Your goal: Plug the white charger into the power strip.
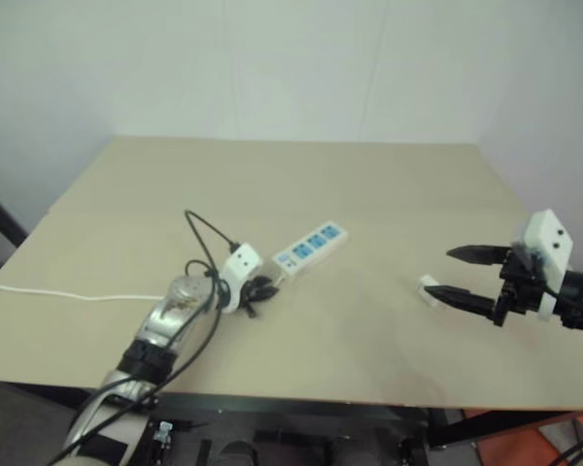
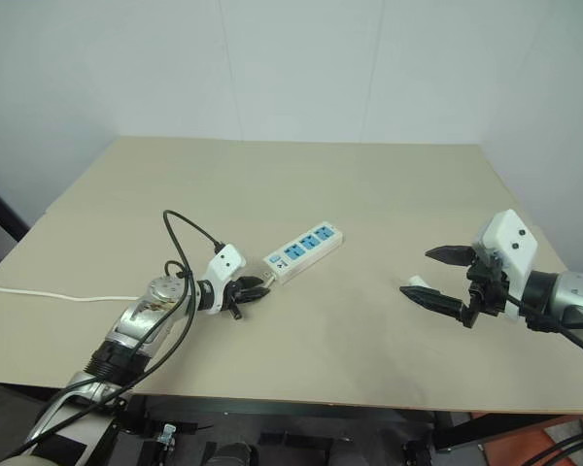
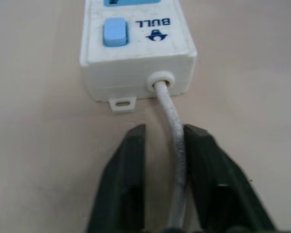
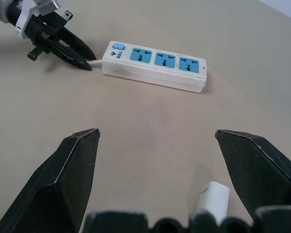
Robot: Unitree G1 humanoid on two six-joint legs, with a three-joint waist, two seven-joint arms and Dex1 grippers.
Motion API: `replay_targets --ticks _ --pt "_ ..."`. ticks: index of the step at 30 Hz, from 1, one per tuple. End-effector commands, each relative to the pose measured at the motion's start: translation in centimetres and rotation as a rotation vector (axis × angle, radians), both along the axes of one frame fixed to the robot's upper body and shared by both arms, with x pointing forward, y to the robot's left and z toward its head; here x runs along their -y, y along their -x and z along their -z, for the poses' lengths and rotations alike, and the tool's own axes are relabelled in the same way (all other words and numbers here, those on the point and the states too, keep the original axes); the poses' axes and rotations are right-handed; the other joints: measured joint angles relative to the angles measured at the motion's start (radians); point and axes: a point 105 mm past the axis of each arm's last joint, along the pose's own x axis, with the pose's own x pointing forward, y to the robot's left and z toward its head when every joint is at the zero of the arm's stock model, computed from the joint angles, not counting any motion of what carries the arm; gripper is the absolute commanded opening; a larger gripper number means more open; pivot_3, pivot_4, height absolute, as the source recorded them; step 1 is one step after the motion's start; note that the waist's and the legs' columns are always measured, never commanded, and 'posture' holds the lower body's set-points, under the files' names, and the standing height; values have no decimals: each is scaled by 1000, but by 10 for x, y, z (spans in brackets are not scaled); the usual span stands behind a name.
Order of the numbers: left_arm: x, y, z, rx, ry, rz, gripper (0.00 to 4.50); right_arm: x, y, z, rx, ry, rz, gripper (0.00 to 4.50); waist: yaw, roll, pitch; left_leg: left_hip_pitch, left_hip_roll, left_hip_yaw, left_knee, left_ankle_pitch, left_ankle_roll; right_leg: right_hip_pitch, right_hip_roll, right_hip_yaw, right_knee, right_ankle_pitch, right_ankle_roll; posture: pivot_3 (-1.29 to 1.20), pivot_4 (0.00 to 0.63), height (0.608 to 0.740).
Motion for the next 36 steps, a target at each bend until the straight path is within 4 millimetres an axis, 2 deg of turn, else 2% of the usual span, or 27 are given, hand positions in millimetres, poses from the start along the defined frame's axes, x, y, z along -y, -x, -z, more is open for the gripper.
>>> replay_targets --ticks 1,4,7,9,12,14,19,21,23,28,33,36 --pt "-7 20 16 -85 3 52 33 -4 2 -14 56 19 -33 4500 -5 0 0 0 0 0 0 0 0 0 0 0 0 0 0 0 150 740" --pt "-9 41 7 -94 47 145 33 -5 2 -14 54 18 -38 4500 -16 0 0 0 0 0 -1 0 0 -1 0 0 0 0 -1 0 150 740" --pt "-30 67 3 -82 19 174 33 -5 3 -13 48 17 -43 4500 -24 0 0 -1 1 0 -1 0 0 -1 0 0 0 0 -1 0 150 740" --pt "-44 72 1 -71 12 123 33 -5 4 -12 45 14 -41 4500 -25 1 0 0 1 0 -1 0 0 -2 0 0 0 0 -1 0 150 740" --pt "-57 77 -4 -46 30 93 900 -6 3 -11 41 12 -42 4500 -21 1 0 0 1 0 -1 0 0 -1 0 0 1 -1 -1 0 150 740" --pt "-57 77 -13 -18 67 91 1491 -6 3 -11 42 11 -42 4500 -17 0 0 0 1 0 -1 0 0 -1 0 0 1 0 -1 0 150 740" --pt "-39 80 -45 111 245 173 3115 -8 1 -12 45 4 -43 4500 -14 0 0 -2 1 0 -1 0 0 -2 0 0 -1 0 -1 0 150 740" --pt "-29 79 -50 191 299 195 3850 -9 1 -12 48 -4 -45 4500 -11 0 0 -2 1 0 -1 0 0 -2 0 0 -1 0 -1 0 150 740" --pt "-20 75 -45 252 320 206 4452 -11 0 -12 51 -11 -48 4500 -6 0 0 -2 1 1 -1 0 0 -2 0 0 -1 1 -2 0 150 740" --pt "-10 60 -11 271 281 227 4480 -15 1 -17 63 -23 -61 4500 -4 0 0 0 1 1 -1 0 0 -1 1 0 -1 1 -1 0 150 740" --pt "-14 41 -2 279 298 181 4480 -17 2 -20 73 -36 -62 4500 3 0 0 -2 1 1 0 0 0 -2 0 0 -1 1 -2 0 150 740" --pt "-12 36 4 258 299 195 4480 -18 4 -20 73 -40 -67 4500 3 0 0 -2 0 0 0 0 0 -2 0 0 -1 1 -2 0 150 740"
